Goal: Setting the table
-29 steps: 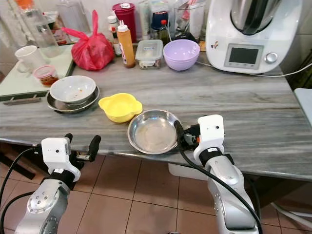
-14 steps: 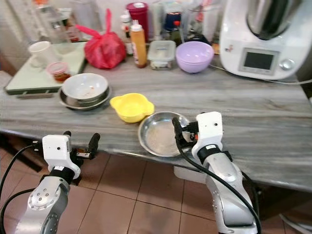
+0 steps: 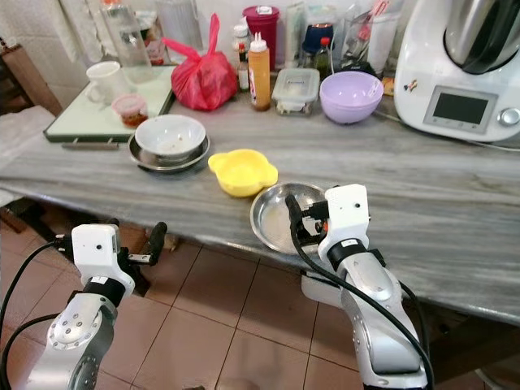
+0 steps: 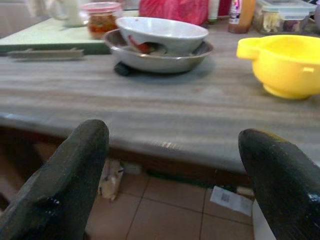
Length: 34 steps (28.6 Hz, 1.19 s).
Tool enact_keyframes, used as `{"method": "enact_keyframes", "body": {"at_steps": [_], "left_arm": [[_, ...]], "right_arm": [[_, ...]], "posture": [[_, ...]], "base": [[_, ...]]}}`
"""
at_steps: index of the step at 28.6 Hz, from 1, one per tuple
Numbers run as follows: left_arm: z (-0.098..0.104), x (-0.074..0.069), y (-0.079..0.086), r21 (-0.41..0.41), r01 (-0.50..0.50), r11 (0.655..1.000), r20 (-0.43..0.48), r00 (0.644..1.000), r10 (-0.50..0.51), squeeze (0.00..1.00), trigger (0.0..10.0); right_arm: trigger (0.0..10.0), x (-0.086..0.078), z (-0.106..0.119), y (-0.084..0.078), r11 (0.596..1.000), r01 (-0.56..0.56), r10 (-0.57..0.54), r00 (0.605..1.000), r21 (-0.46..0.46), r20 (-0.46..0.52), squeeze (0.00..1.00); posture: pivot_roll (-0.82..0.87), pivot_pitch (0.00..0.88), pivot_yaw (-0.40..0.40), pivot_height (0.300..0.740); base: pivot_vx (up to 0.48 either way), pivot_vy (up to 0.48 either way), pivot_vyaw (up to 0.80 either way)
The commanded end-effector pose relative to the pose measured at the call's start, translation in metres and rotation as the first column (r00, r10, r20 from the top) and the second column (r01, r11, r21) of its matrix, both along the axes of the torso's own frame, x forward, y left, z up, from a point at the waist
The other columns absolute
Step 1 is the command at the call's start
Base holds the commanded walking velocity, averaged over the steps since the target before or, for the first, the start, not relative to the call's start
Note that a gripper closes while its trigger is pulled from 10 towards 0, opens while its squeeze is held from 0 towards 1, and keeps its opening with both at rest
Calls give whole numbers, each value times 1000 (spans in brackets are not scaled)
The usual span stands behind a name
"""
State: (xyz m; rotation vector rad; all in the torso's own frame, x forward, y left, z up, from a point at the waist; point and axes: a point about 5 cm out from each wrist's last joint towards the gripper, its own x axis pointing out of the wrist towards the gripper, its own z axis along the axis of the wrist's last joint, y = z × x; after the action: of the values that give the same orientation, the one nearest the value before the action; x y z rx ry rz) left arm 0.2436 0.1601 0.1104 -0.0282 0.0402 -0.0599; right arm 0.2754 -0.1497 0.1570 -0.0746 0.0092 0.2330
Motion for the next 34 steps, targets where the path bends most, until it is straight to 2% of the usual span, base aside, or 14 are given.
{"method": "enact_keyframes", "body": {"at_steps": [1,25,34], "left_arm": [[-4,-1,4,16,-14,1000,-28,1000,15,0,10000],[-5,1,4,28,-3,1000,-40,999,5,0,10000],[-5,3,3,35,3,999,-37,999,-2,0,10000]], "right_arm": [[10000,0,0,4,1000,-12,12,1000,11,-3,0],[10000,2,1,1,1000,12,-12,1000,22,0,0],[10000,2,1,2,1000,16,-16,1000,21,-2,0]], "posture": [[-105,55,76,740],[-109,58,86,740],[-111,59,87,740]], "base": [[-311,0,0],[-313,0,0],[-308,0,-692]]}}
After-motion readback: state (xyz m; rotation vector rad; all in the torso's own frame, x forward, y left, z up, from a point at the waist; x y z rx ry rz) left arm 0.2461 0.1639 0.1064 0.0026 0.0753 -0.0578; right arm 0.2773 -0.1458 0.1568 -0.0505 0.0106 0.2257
